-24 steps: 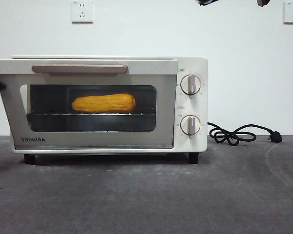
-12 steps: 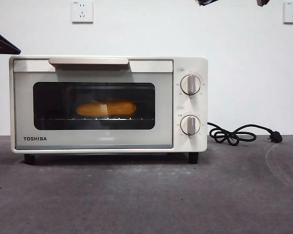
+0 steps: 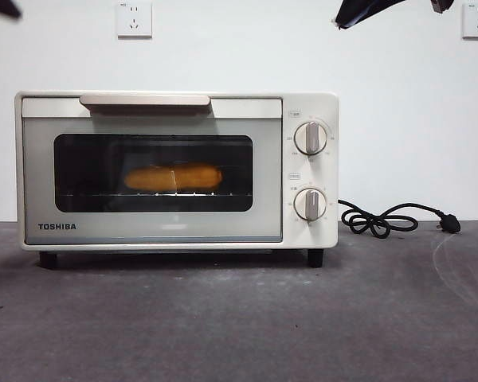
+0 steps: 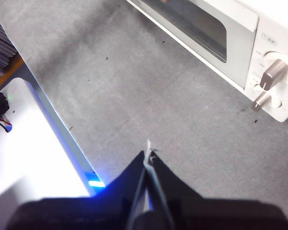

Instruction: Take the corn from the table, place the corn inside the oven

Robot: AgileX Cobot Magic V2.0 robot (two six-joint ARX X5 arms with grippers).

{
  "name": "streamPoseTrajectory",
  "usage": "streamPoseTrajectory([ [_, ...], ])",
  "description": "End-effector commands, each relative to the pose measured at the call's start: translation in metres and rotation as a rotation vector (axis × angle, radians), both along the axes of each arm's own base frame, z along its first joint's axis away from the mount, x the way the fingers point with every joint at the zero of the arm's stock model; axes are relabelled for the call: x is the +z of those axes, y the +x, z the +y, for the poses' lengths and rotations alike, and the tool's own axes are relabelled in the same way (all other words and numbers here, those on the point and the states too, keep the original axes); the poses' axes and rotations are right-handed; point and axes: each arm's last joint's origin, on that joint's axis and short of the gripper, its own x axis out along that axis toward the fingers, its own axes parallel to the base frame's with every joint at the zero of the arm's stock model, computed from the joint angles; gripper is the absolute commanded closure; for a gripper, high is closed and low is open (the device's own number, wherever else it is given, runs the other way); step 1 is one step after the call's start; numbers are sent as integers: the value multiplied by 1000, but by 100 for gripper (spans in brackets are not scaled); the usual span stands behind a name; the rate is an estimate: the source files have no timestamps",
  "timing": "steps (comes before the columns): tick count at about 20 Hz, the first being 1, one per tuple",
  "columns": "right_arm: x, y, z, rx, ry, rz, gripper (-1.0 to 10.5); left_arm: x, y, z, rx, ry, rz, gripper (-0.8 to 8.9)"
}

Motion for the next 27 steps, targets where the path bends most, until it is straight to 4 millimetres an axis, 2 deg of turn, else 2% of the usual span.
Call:
streamPoseTrajectory([
  [1, 0, 2, 1, -6, 3, 0, 958, 12, -30, -13, -1, 36, -57, 820],
  [3, 0, 2, 1, -6, 3, 0, 959, 19, -53, -21, 26, 81, -101, 820],
  [5, 0, 2, 1, -5, 3, 0, 958, 24, -69, -26, 34, 97, -138, 821],
  [9, 0, 2, 1, -8, 2, -5, 958, 25, -78, -32, 54, 131, -166, 821],
  [14, 0, 2, 0, -19, -13, -15, 946, 21, -70, -36, 44, 137, -115, 817],
  [21, 5, 9, 3, -31, 13, -104, 946, 4, -37, -50, 27, 193, 11, 817],
  [27, 10, 16, 5, -55, 31, -203, 946, 5, -37, -45, 73, 205, 1, 817],
])
